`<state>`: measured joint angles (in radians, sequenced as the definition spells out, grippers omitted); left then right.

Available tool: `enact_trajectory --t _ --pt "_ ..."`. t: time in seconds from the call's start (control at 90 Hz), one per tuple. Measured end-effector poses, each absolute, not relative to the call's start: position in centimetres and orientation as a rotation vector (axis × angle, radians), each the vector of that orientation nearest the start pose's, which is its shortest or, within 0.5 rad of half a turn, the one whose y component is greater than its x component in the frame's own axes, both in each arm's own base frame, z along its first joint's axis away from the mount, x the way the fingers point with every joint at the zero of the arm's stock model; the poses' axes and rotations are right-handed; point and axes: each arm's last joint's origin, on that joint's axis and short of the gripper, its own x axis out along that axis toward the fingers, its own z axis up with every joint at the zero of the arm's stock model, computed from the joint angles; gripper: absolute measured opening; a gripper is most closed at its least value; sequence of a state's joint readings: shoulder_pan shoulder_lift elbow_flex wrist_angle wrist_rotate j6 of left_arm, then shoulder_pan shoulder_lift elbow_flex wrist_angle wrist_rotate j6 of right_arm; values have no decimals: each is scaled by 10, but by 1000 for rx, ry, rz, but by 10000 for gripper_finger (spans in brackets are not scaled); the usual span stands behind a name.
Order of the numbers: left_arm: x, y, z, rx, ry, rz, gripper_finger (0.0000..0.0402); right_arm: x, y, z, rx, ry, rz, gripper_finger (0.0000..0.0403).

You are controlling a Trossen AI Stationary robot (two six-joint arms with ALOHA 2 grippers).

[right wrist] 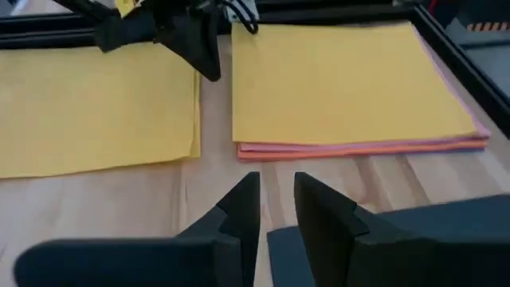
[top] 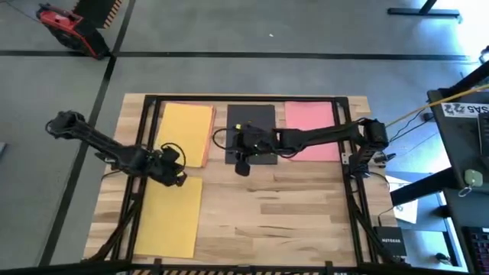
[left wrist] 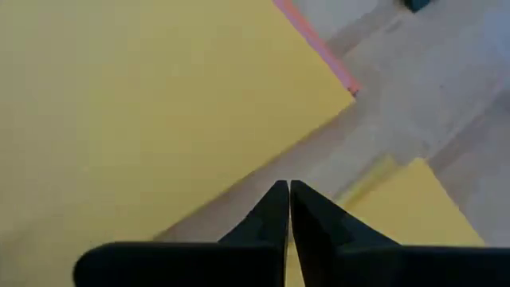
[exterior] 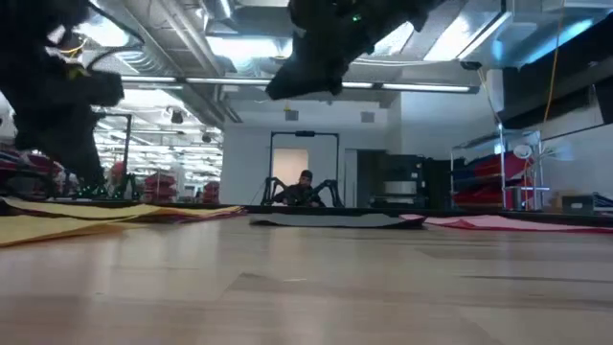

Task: Organize paper
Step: Stack the yellow paper on top of the stacked yellow papers

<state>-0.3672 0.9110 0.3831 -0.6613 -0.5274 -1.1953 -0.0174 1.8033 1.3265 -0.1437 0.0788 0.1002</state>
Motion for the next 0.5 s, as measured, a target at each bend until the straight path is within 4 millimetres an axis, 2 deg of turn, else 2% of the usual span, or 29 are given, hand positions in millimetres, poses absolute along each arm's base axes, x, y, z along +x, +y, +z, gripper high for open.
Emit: enact_trajectory --t 0.344,0.5 --pt "128 -12 125 -536 862 751 0 403 -11 240 77 671 -143 69" --pt "131 -4 119 -553 838 743 0 403 -11 240 77 672 -149 69"
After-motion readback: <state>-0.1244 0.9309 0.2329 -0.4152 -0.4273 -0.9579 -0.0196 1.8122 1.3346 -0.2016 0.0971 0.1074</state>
